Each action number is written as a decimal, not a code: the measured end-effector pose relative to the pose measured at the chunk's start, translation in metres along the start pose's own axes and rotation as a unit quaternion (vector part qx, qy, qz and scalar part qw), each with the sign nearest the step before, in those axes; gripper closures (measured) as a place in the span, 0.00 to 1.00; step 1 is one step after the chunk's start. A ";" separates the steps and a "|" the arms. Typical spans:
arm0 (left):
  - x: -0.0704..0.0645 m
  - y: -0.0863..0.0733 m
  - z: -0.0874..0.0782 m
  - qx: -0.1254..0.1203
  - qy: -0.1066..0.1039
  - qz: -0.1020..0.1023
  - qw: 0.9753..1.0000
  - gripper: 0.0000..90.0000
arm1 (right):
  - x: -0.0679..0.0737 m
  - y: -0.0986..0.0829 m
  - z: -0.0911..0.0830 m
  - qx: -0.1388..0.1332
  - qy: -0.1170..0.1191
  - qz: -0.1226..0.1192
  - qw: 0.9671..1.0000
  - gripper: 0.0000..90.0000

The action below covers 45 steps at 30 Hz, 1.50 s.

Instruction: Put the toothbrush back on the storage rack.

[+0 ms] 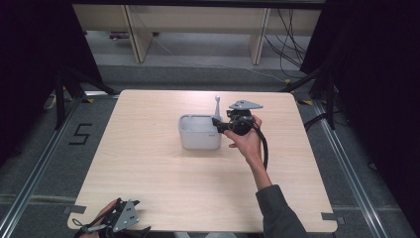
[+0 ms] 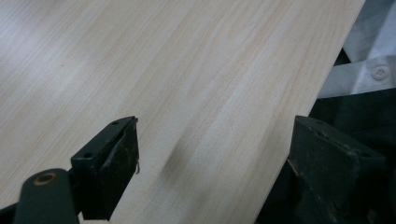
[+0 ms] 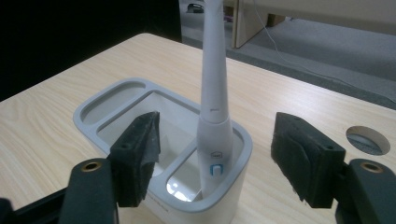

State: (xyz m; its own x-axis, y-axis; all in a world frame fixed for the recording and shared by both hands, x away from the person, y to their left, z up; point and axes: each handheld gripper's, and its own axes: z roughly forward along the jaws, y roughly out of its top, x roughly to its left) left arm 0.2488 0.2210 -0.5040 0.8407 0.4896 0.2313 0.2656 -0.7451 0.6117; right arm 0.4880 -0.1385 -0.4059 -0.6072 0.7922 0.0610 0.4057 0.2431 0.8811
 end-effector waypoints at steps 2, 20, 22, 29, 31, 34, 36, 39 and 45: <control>0.000 0.000 0.000 -0.002 0.000 -0.001 1.000 0.17 | 0.001 -0.001 -0.001 -0.001 0.006 0.003 1.000 0.35; -0.003 0.001 -0.001 -0.015 0.003 -0.019 1.000 0.17 | 0.003 -0.008 -0.010 0.000 0.002 -0.001 1.000 0.30; -0.003 0.001 -0.001 -0.015 0.004 -0.019 1.000 0.17 | 0.005 -0.008 -0.012 0.005 0.000 0.009 1.000 0.30; -0.003 0.001 -0.001 -0.014 0.004 -0.019 1.000 0.17 | 0.005 -0.010 -0.020 0.002 0.006 0.014 1.000 0.29; -0.003 0.001 0.000 -0.014 0.004 -0.019 1.000 0.17 | 0.005 -0.011 -0.023 0.003 0.008 0.017 1.000 0.29; -0.003 0.001 0.000 -0.014 0.003 -0.019 1.000 0.17 | 0.004 -0.014 -0.026 -0.001 0.004 0.017 1.000 0.29; -0.003 0.001 0.000 -0.012 0.007 -0.018 1.000 0.17 | 0.004 -0.016 -0.028 0.006 0.004 0.022 1.000 0.28; -0.003 0.001 0.000 -0.013 0.005 -0.018 1.000 0.17 | 0.002 -0.018 -0.030 0.005 0.006 0.019 1.000 0.28; -0.004 0.001 0.000 -0.015 0.008 -0.019 1.000 0.17 | 0.002 -0.021 -0.033 0.004 0.001 0.013 1.000 0.28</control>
State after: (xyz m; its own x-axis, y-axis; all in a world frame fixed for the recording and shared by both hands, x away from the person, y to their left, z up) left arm 0.2456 0.2189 -0.5043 0.8228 0.5245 0.2187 0.2834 -0.7123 0.6421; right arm 0.4557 -0.1599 -0.4088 -0.5982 0.7969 0.0845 0.4266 0.2275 0.8753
